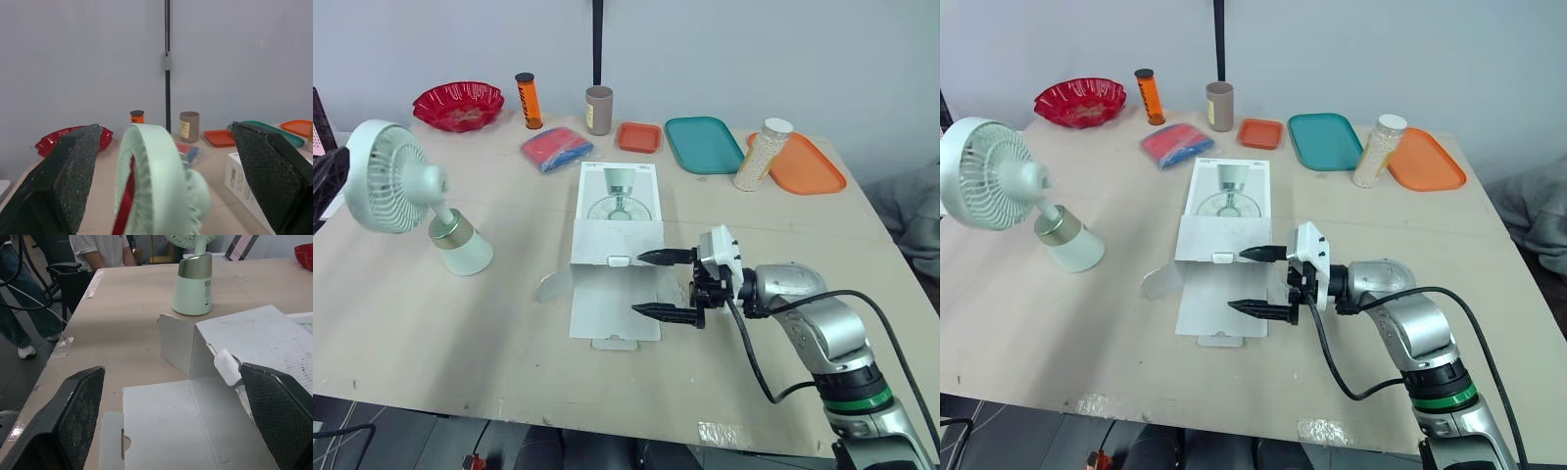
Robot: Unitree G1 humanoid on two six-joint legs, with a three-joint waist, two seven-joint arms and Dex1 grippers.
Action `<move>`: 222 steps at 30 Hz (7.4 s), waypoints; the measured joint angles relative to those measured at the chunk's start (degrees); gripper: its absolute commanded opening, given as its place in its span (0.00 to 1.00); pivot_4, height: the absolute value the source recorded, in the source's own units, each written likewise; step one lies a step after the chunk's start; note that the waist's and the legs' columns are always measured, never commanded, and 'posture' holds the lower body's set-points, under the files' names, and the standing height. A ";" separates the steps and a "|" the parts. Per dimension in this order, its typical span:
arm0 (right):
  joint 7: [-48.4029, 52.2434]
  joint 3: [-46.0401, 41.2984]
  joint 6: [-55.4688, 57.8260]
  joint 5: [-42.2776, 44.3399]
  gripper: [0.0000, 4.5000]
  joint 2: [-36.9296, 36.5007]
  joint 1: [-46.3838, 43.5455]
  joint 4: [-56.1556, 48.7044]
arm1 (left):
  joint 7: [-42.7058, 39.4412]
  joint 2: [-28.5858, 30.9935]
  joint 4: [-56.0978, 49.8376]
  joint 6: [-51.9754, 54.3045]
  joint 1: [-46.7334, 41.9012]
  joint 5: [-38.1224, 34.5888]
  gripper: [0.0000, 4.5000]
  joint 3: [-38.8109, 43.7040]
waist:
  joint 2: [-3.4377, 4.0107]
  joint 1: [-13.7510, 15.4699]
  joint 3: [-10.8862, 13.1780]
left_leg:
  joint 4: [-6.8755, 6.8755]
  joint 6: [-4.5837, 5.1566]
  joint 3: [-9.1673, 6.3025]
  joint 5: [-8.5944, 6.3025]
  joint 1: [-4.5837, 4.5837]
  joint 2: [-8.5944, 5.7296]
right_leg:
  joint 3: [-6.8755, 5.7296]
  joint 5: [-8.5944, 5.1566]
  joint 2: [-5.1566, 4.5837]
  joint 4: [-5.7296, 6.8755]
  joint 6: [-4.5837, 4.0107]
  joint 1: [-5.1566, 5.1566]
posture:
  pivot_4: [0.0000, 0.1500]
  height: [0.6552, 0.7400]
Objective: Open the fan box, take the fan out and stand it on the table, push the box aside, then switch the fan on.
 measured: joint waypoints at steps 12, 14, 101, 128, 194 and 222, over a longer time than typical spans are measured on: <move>-0.87 0.00 -0.06 -0.33 1.00 -0.05 0.66 -0.87 | 3.44 1.81 2.41 -0.96 -13.72 -0.49 0.99 -5.37 | -0.01 0.06 0.00 | -0.02 -0.11 -0.16 0.07 -0.04 -0.02 | -0.16 0.00 0.02 -0.02 0.00 0.03 | 1.00 0.99; -0.89 0.00 -0.09 -0.39 1.00 -0.10 0.79 -0.90 | 5.36 1.81 2.36 -0.28 -16.94 -2.36 0.99 -6.06 | -0.03 0.07 0.00 | -0.01 -0.13 -0.20 0.08 -0.07 -0.01 | -0.21 0.00 0.02 -0.02 0.00 0.03 | 1.00 0.99; -55.67 -25.28 45.69 -12.14 0.01 15.36 6.17 -17.61 | -15.27 -14.80 0.84 -26.24 7.03 30.10 1.00 -46.07 | 0.42 -0.04 0.01 | -0.27 -0.05 -0.18 0.13 -0.18 -0.18 | -0.08 -0.03 -0.05 -0.16 0.02 -0.09 | 1.00 0.99; -42.25 -38.70 49.67 -7.16 0.98 -3.64 23.51 -23.63 | -19.98 -17.28 10.57 -29.68 -0.79 30.91 1.00 -49.68 | 0.74 0.12 -0.18 | -0.23 0.00 -0.19 0.12 -0.19 -0.33 | -0.04 -0.09 -0.14 -0.21 0.14 0.02 | 1.00 0.99; -6.09 1.86 -4.92 -5.91 0.98 11.83 -8.85 15.09 | 15.49 -17.74 -7.41 -20.86 9.58 29.62 1.00 -18.00 | 0.42 0.06 0.02 | -0.17 0.03 -0.61 0.12 -0.01 -0.38 | -0.32 -0.10 -0.15 -0.40 0.15 0.48 | 1.00 0.99; -12.04 1.78 -2.30 -7.32 1.00 13.17 -8.55 11.80 | 14.95 -18.61 -8.82 -16.78 0.01 28.06 0.41 -27.98 | 0.21 0.18 0.14 | -0.16 -0.07 -0.79 0.18 -0.14 -0.40 | -0.52 -0.08 -0.17 -0.41 0.13 0.50 | 1.00 0.99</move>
